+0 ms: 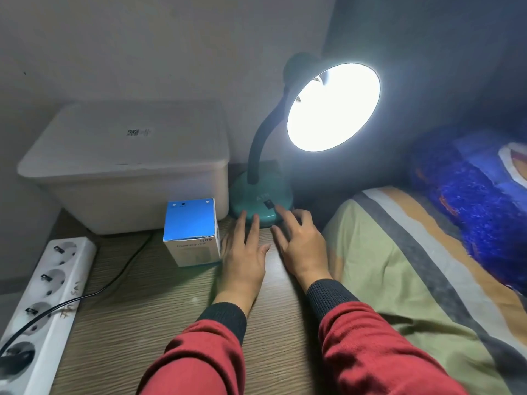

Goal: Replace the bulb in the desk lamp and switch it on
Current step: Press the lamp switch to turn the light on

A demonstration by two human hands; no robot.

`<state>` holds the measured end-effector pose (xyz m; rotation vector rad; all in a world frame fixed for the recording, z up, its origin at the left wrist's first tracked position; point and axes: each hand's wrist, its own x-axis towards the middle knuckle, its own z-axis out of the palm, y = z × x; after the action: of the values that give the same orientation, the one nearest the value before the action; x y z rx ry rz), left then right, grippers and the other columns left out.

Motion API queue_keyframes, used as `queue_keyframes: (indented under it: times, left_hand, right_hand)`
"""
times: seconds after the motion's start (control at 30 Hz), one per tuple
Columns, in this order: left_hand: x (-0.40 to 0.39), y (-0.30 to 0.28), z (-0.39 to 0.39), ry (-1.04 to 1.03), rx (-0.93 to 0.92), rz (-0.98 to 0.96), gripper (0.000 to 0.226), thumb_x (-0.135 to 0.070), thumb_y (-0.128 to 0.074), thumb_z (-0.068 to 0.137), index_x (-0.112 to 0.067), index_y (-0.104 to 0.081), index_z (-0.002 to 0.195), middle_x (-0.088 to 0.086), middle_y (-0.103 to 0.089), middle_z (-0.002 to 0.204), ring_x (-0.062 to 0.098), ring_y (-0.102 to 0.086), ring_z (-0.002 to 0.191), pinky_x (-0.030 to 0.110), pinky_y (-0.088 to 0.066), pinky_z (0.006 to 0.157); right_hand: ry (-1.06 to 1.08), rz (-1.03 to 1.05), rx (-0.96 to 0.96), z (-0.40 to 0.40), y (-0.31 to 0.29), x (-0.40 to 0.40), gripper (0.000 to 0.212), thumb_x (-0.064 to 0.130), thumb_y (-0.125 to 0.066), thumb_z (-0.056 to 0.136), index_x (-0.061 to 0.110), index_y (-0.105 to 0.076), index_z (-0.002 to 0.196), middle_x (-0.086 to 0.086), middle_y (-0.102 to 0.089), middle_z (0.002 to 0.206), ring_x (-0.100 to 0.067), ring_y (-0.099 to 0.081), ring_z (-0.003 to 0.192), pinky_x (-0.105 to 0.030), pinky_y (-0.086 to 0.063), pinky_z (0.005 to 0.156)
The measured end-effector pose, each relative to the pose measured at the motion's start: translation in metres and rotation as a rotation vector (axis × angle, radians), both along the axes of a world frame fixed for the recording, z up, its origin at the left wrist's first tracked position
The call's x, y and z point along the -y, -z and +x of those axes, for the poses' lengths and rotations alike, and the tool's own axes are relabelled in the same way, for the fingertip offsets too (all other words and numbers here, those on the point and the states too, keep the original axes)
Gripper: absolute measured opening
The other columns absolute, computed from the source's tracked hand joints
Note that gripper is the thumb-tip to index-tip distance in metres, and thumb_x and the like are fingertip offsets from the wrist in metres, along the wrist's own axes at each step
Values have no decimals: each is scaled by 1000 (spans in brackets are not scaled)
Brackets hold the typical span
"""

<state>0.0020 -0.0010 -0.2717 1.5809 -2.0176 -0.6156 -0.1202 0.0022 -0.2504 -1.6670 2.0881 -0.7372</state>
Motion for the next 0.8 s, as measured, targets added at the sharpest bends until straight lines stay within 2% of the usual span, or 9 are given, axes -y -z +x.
queue_keyframes:
  times: [0.07,0.27,0.4,0.5,0.67,0.8]
  left_hand:
    - [0,2,0,2,-2,1,58,-32,-41,98,-22,-17,150,-2,0,160,18,-7,147,21,-7,113]
    - [2,6,0,-3,30,-2,58,-34,-41,97,-23,-19,149,-1,-2,160,20,-10,147,30,-14,118]
    - [3,4,-1,-6,31,1,58,-33,-42,97,-23,-18,150,-2,0,160,19,-10,147,27,-14,117]
    - [0,-3,0,-1,-17,12,58,-30,-42,98,-20,-18,150,-2,-1,160,18,-8,147,21,-8,114]
    - [-6,-14,3,4,-44,17,57,-25,-42,99,-17,-17,150,0,0,160,17,-6,147,18,-5,112]
    - [-6,-16,2,6,-59,51,57,-25,-41,99,-18,-16,150,-1,1,160,16,-6,147,22,-8,116]
  right_hand:
    - [-1,0,-3,0,0,0,48,41,-41,92,37,-39,140,-11,-49,131,-36,-55,109,-45,-51,86]
    - [0,-16,-11,0,1,-1,47,39,-42,92,36,-40,139,-10,-50,130,-35,-55,107,-44,-51,86]
    - [-5,-5,-24,-1,1,0,47,39,-42,93,37,-39,140,-11,-49,130,-34,-54,108,-44,-50,86]
    - [-44,14,-14,-3,0,2,47,38,-41,94,37,-36,141,-15,-47,130,-38,-52,108,-45,-50,86]
    - [-115,61,-126,-4,-5,7,50,38,-40,94,40,-31,143,-22,-45,127,-42,-51,106,-47,-50,84]
    - [-166,84,-193,-9,-12,13,52,36,-43,94,36,-30,145,-23,-45,129,-44,-51,106,-47,-50,84]
